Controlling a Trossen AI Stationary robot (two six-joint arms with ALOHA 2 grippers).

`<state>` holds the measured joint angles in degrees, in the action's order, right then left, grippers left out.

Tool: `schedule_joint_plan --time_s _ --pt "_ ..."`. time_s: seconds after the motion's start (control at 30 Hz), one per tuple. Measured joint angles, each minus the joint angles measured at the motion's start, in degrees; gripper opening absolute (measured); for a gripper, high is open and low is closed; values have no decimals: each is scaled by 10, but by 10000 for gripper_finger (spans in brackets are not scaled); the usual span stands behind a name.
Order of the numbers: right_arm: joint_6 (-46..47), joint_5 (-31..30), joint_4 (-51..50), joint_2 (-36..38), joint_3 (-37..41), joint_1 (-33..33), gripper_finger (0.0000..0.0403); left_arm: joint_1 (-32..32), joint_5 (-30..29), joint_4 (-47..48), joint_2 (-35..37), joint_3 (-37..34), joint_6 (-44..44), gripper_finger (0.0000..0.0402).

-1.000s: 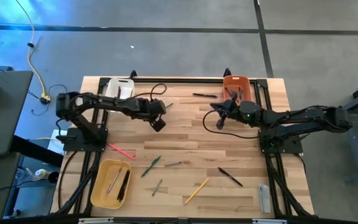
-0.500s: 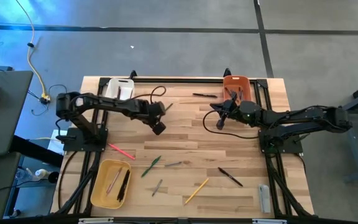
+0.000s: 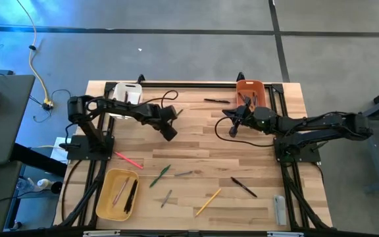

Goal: Sort crayons/erasers/pens/pencils in bins
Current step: Put the green pencil into the white bin

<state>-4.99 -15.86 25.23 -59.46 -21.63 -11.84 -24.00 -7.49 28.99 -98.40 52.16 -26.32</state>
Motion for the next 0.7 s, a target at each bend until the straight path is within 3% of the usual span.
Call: schedule_joint_plan --time_s 0.2,0.53,0.7 --pt "0 0 0 0 0 0 0 -1 19 -1 -15 2 16 94" --pt "0 0 -2 0 0 0 0 8 28 -2 -39 6 75 14" --pt "0 0 -2 0 0 0 0 9 18 2 -23 1 75 5"
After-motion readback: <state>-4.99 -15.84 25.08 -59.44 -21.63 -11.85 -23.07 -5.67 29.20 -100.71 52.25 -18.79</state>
